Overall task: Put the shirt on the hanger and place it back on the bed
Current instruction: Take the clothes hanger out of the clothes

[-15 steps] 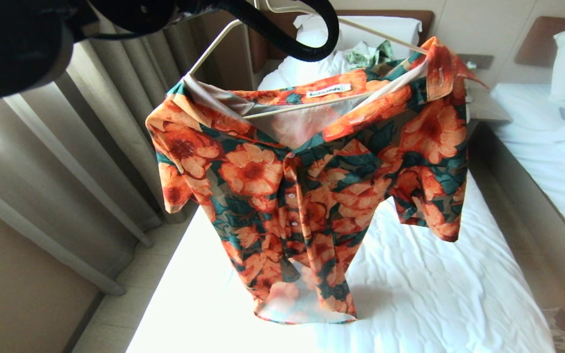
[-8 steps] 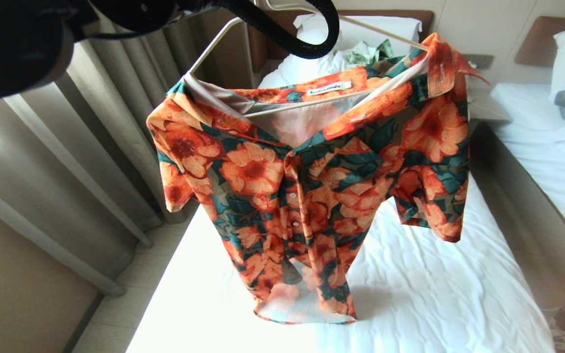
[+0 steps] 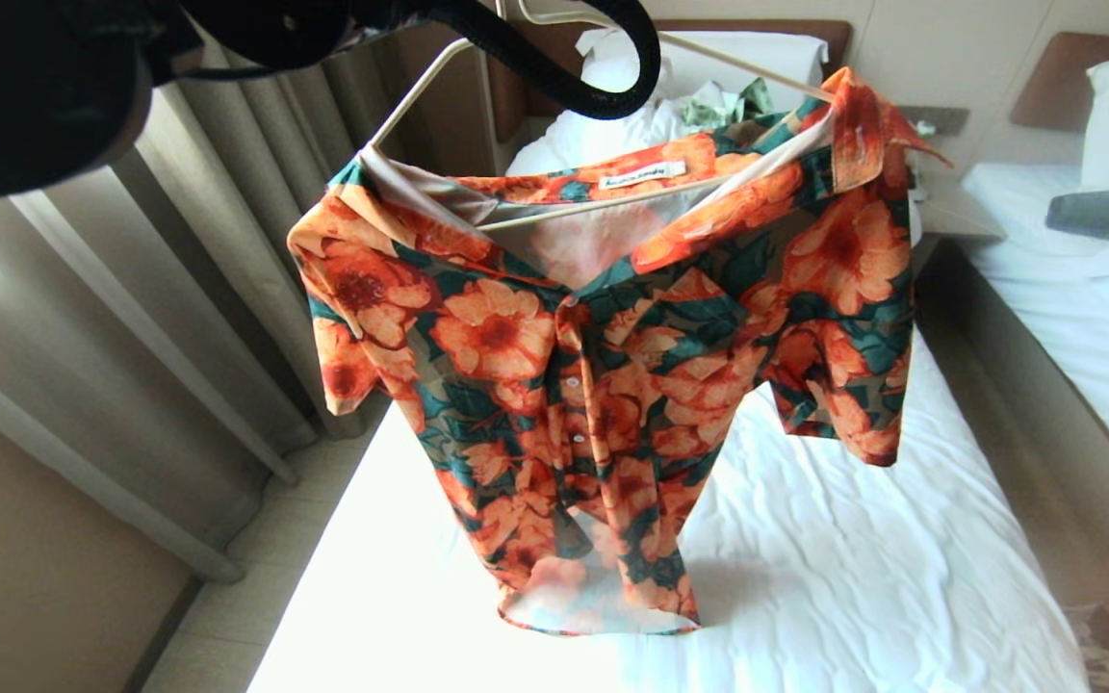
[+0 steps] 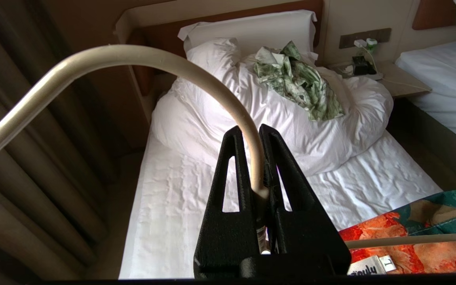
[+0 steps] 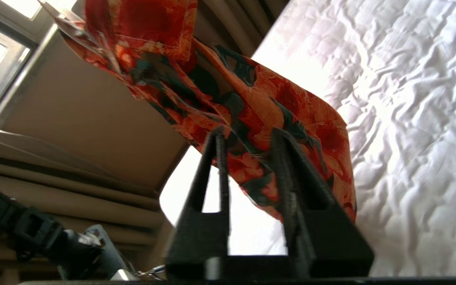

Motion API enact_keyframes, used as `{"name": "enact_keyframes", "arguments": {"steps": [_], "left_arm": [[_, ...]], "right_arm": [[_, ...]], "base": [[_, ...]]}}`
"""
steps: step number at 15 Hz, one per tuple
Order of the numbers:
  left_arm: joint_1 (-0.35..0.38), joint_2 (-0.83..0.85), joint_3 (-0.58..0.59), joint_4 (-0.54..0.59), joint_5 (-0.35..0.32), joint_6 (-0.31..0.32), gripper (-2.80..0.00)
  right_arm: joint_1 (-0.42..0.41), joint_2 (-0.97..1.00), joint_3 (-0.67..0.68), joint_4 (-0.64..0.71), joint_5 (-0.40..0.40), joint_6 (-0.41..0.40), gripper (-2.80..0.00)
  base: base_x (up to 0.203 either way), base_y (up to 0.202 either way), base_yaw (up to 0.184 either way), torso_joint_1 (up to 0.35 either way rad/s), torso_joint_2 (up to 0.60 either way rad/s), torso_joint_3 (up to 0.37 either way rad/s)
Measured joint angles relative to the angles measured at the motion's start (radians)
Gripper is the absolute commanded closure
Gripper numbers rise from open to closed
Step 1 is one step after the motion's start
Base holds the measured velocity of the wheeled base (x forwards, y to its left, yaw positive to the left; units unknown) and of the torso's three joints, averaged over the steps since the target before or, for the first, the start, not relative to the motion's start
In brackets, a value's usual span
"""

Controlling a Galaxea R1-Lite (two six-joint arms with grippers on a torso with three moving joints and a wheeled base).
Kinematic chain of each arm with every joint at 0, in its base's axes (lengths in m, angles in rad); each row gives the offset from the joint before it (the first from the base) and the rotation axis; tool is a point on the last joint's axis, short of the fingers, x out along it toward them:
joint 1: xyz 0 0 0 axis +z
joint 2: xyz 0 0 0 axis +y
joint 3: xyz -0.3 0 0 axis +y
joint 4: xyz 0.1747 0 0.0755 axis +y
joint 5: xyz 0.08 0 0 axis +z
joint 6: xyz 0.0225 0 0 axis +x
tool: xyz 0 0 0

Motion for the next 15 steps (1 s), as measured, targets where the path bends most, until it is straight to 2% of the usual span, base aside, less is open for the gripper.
{"name": "enact_keyframes", "arguments": {"steps": [2, 8, 13, 15], "left_arm": [[0.000, -0.001, 0.000, 0.000, 0.000, 0.000, 0.00], [0.012, -0.001, 0.000, -0.002, -0.001, -0.004, 0.00], [0.011, -0.002, 0.000, -0.004, -0.005, -0.004, 0.00], [0.009, 0.000, 0.000, -0.003, -0.005, -0.004, 0.00]], "right_arm": [[0.058, 0.017, 0.006, 0.001, -0.084, -0.070, -2.80], [0.184, 0.091, -0.030, -0.009, -0.181, -0.300, -2.80], [0.298, 0.152, -0.077, -0.011, -0.196, -0.357, -2.80], [0.332, 0.190, -0.107, -0.034, -0.228, -0.366, -2.80]], "base": [[0.000, 0.000, 0.000, 0.000, 0.00, 0.000], [0.000, 0.000, 0.000, 0.000, 0.00, 0.000], [0.000, 0.000, 0.000, 0.000, 0.00, 0.000], [0.000, 0.000, 0.000, 0.000, 0.00, 0.000]]}}
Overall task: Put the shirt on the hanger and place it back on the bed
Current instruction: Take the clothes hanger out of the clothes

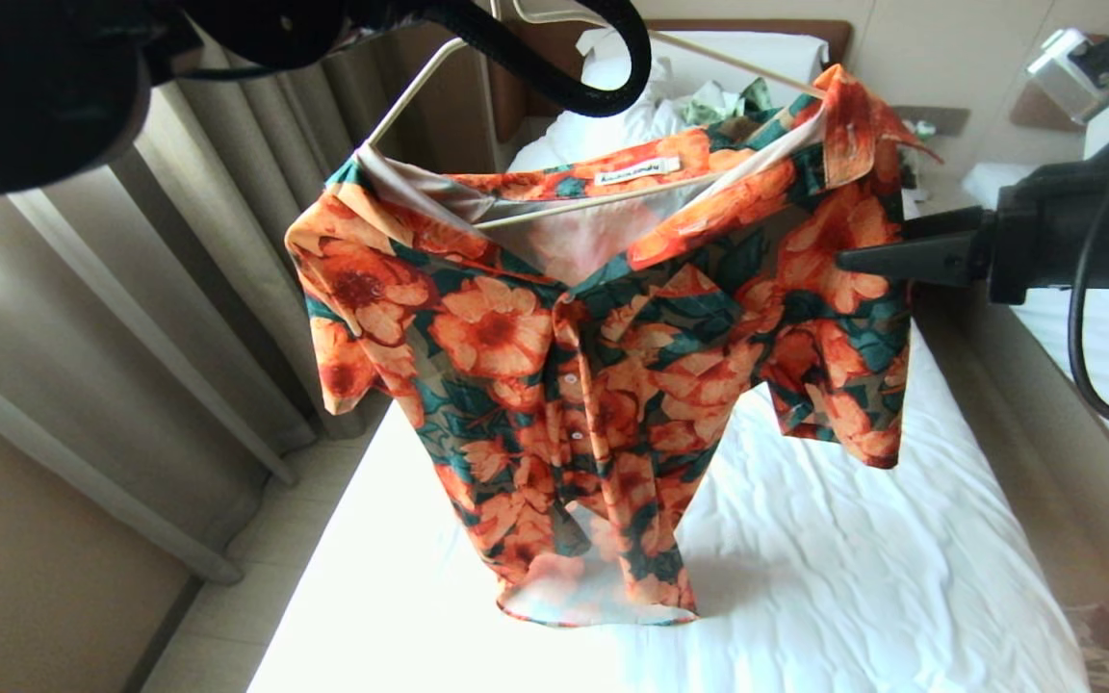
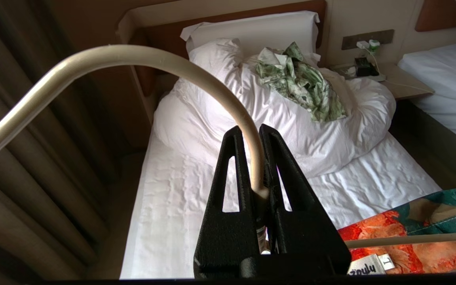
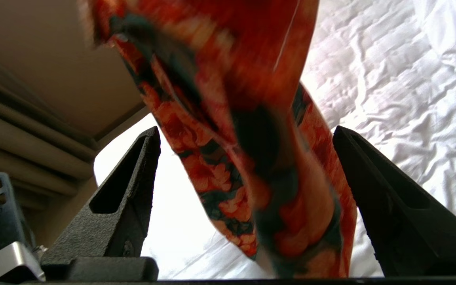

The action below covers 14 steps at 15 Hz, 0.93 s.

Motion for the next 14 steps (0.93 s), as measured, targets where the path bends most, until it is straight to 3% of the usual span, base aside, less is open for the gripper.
{"name": "enact_keyframes", "arguments": {"steps": [5, 6, 12, 14], "left_arm": [[-0.002, 0.003, 0.000, 0.000, -0.001, -0.001, 0.00], [-0.003, 0.003, 0.000, 0.001, -0.001, -0.009, 0.00], [0.002, 0.018, 0.000, 0.017, -0.004, -0.067, 0.00], [0.002, 0.022, 0.000, 0.048, 0.000, -0.098, 0.00]], "right_arm": [[0.059, 0.059, -0.033, -0.015, -0.030, 0.002, -2.80], [0.062, 0.063, -0.032, -0.018, -0.030, 0.001, 0.00], [0.053, 0.065, 0.001, -0.015, -0.030, 0.010, 0.00], [0.037, 0.036, 0.017, -0.015, -0.030, 0.061, 0.00]], "base": [[0.000, 0.000, 0.000, 0.000, 0.00, 0.000], [0.000, 0.000, 0.000, 0.000, 0.00, 0.000], [0.000, 0.000, 0.000, 0.000, 0.00, 0.000], [0.000, 0.000, 0.000, 0.000, 0.00, 0.000]]}}
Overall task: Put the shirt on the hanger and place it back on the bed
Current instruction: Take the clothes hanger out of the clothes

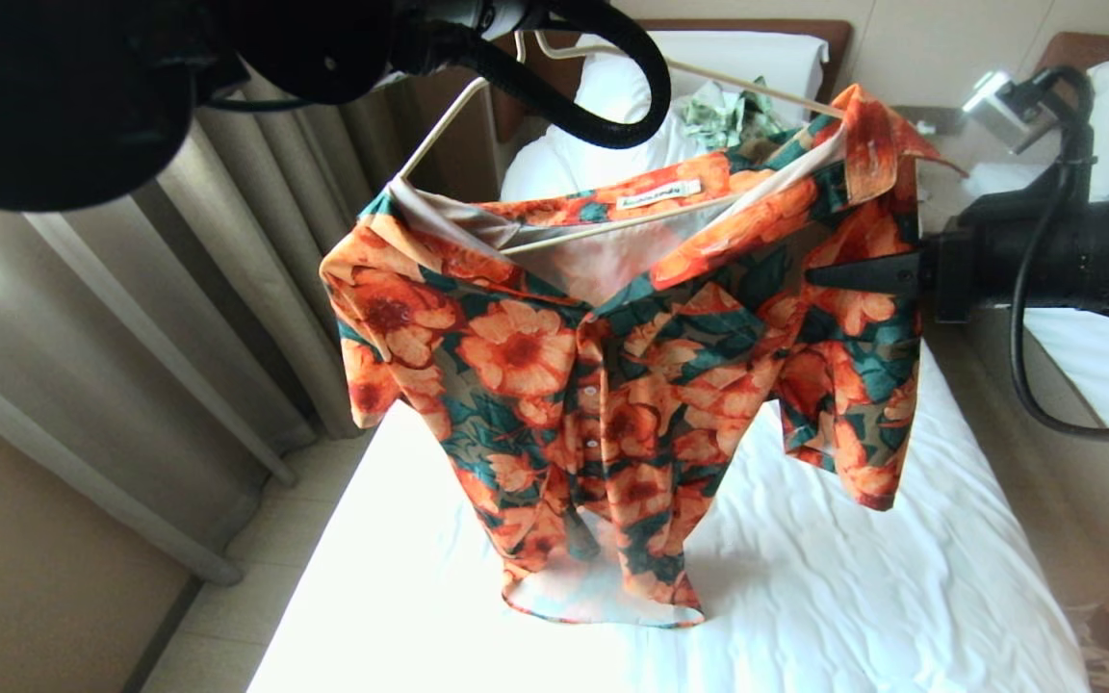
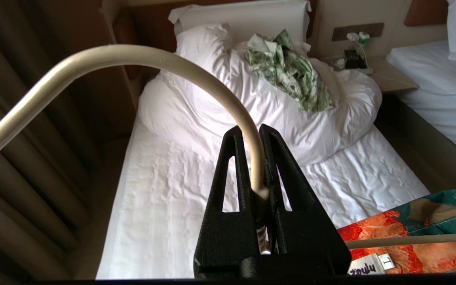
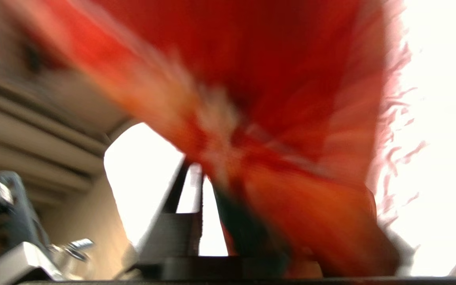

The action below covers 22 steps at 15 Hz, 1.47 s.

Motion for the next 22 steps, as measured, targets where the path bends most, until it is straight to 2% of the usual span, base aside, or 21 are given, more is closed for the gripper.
{"name": "enact_keyframes", "arguments": {"steps": [2, 3, 11, 15, 18, 19, 22], "left_arm": [[-0.001, 0.007, 0.000, 0.022, 0.000, -0.046, 0.00], [0.000, 0.012, 0.000, 0.030, 0.001, -0.056, 0.00], [0.053, 0.025, -0.001, 0.046, -0.002, -0.083, 0.00], [0.068, 0.024, -0.002, 0.047, -0.002, -0.084, 0.00], [0.074, 0.026, -0.002, 0.044, -0.004, -0.087, 0.00], [0.074, 0.027, -0.001, 0.043, -0.005, -0.087, 0.00], [0.075, 0.033, -0.001, 0.042, -0.014, -0.086, 0.00]], "right_arm": [[-0.024, -0.039, 0.022, -0.002, 0.001, 0.077, 0.00], [-0.048, -0.056, 0.036, -0.002, 0.001, 0.087, 0.00], [-0.229, -0.169, 0.128, 0.036, 0.017, 0.098, 0.00], [-0.265, -0.200, 0.167, 0.061, 0.059, 0.098, 0.00], [-0.237, -0.191, 0.183, 0.060, 0.062, 0.097, 0.00], [-0.232, -0.184, 0.185, 0.057, 0.062, 0.097, -2.80], [-0.228, -0.171, 0.189, 0.054, 0.064, 0.095, -2.80]], "base": [[0.000, 0.000, 0.000, 0.000, 0.00, 0.000], [0.000, 0.000, 0.000, 0.000, 0.00, 0.000], [0.000, 0.000, 0.000, 0.000, 0.00, 0.000], [0.000, 0.000, 0.000, 0.000, 0.00, 0.000], [0.000, 0.000, 0.000, 0.000, 0.00, 0.000], [0.000, 0.000, 0.000, 0.000, 0.00, 0.000], [0.000, 0.000, 0.000, 0.000, 0.00, 0.000]]}}
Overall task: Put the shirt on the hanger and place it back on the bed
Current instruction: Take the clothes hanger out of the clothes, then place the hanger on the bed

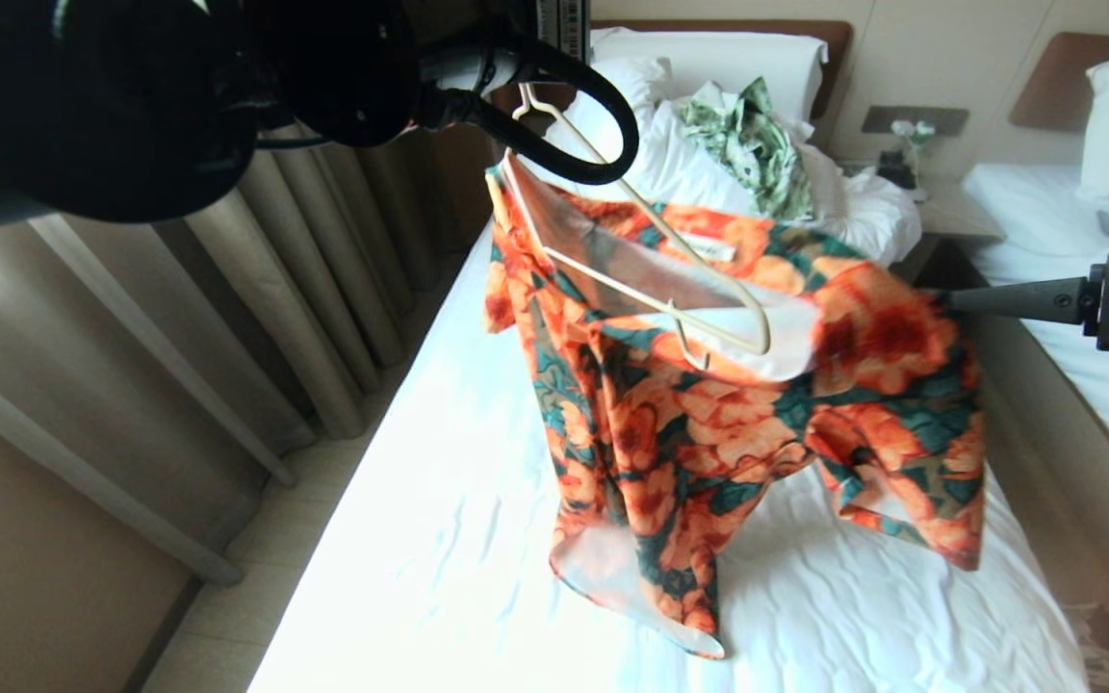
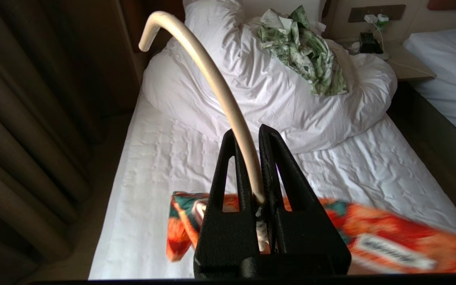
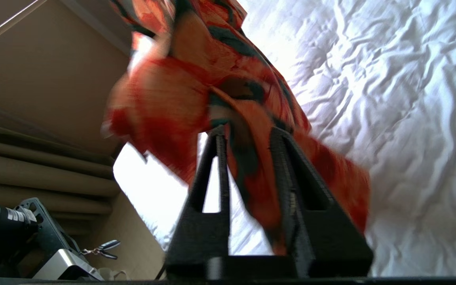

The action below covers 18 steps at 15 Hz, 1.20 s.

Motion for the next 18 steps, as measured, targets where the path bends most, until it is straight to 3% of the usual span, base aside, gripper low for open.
{"name": "enact_keyframes", "arguments": {"steps": [7, 8, 13, 18], "left_arm": [[0.000, 0.004, 0.000, -0.002, 0.000, -0.001, 0.00], [-0.002, 0.004, 0.000, -0.002, 0.001, -0.001, 0.00], [-0.004, 0.020, 0.026, 0.002, 0.004, -0.033, 0.00], [0.048, 0.134, 0.117, 0.000, 0.002, -0.133, 0.00]], "right_arm": [[-0.014, -0.007, 0.037, 0.000, -0.003, -0.010, -2.78], [-0.017, -0.011, 0.048, -0.002, -0.003, -0.017, 0.00], [-0.024, -0.027, 0.066, -0.004, -0.003, -0.016, 0.00], [-0.036, -0.055, 0.070, -0.061, -0.002, 0.153, 0.00]], "base": [[0.000, 0.000, 0.000, 0.000, 0.00, 0.000], [0.000, 0.000, 0.000, 0.000, 0.00, 0.000], [0.000, 0.000, 0.000, 0.000, 0.00, 0.000], [0.000, 0.000, 0.000, 0.000, 0.00, 0.000]]}}
